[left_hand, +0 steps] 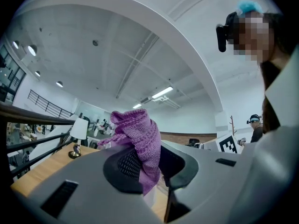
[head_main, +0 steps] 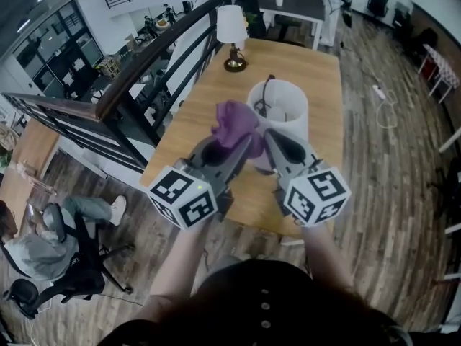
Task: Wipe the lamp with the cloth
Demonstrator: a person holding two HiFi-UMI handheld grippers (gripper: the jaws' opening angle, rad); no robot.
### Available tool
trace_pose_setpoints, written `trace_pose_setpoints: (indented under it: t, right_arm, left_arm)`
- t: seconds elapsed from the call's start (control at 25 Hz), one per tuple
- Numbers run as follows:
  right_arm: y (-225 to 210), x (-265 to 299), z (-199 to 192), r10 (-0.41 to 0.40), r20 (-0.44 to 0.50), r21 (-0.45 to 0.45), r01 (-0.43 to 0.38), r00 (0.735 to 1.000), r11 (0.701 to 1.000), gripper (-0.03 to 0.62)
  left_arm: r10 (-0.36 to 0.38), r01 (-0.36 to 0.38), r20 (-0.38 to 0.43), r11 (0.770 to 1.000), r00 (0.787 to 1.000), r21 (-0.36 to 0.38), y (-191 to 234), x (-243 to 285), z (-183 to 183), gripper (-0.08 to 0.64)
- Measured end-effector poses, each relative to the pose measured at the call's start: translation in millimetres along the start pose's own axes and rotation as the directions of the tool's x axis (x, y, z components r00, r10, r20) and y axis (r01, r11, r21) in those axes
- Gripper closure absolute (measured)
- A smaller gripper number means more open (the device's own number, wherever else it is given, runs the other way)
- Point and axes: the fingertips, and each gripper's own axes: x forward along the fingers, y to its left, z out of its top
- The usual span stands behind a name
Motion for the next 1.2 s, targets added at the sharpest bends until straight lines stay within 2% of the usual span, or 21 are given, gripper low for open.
trace_pose_setpoints:
  t: [0.32, 0.56, 0.92, 1.2]
  right_arm:
    - [-1.8, 18.4, 20.3, 0.032, 0.04, -0.008, -0.032, 0.999, 0.999, 0.58]
    - [-3.7, 25.8, 19.7, 0.045, 0.035, -0.03, -0.044, 0.998, 0.999, 0.58]
    - [-6.2, 27.3, 21.7, 0.054, 0.036, -0.027, -0.053, 0.998, 0.998, 0.58]
    - [-1.0, 29.0, 13.7, 0.055, 0.015, -0.063, -0.054, 0.998, 0.997, 0.58]
  left_arm:
    - [0.019, -0.022, 0.05, 0.997, 0.999, 0.069, 16.7, 8.5, 26.7, 0.482]
    - [0.015, -0.022, 0.072, 0.996, 0.997, 0.089, 27.2, 16.1, 39.4, 0.482]
    - [0.032, -0.036, 0.052, 0.997, 0.998, 0.073, 41.2, 29.3, 33.3, 0.482]
    - [0.047, -0.049, 0.036, 0.997, 0.998, 0.052, 47.4, 28.9, 23.8, 0.482]
